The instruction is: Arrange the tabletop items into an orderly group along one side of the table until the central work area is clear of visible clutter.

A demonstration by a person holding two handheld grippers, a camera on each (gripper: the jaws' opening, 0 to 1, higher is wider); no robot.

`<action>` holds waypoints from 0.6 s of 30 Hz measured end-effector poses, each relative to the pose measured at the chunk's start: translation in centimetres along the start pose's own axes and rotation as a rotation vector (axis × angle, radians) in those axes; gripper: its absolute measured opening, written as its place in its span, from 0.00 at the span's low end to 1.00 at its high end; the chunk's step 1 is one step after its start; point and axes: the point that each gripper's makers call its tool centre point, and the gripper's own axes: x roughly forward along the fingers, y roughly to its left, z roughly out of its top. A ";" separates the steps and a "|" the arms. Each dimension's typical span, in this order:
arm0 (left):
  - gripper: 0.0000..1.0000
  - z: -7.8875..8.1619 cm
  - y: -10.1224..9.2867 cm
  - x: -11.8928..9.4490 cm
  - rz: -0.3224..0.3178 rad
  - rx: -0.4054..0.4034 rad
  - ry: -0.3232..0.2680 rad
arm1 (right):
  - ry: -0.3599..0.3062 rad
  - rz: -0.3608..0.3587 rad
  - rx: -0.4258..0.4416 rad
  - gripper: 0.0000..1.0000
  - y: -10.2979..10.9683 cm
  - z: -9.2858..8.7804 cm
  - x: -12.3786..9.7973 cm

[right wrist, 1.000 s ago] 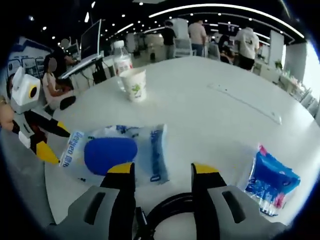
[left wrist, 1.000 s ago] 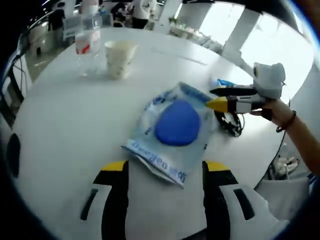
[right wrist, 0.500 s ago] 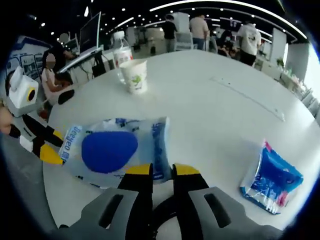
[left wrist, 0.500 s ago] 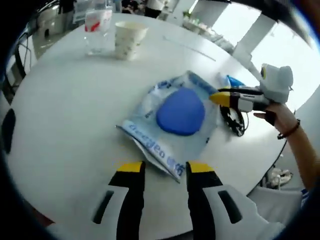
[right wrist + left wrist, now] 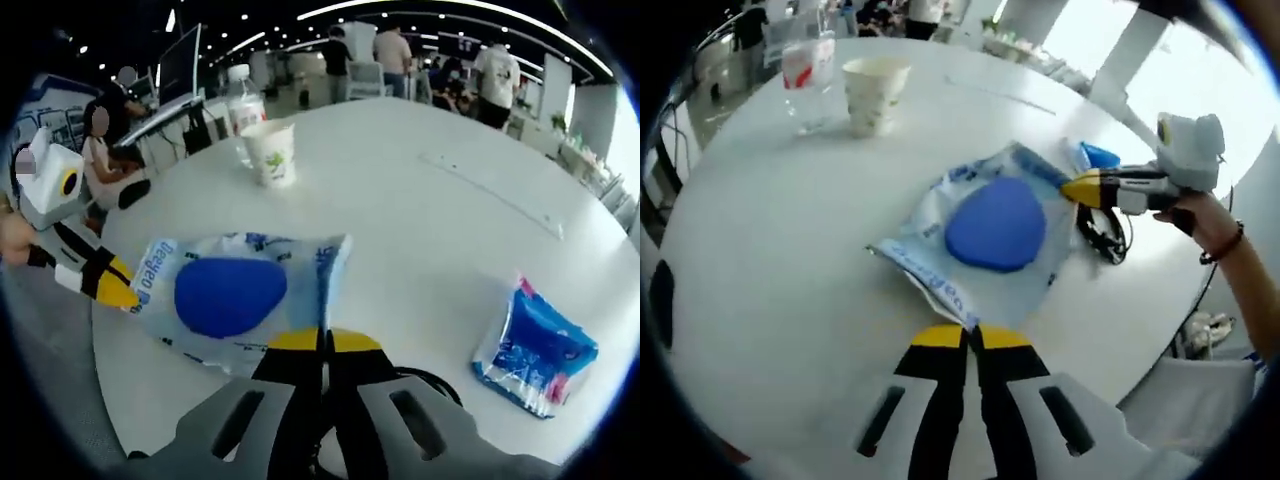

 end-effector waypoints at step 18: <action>0.00 5.1 0.3 -0.1 -0.016 0.119 -0.041 | -0.085 -0.038 0.080 0.01 -0.5 2.0 -5.1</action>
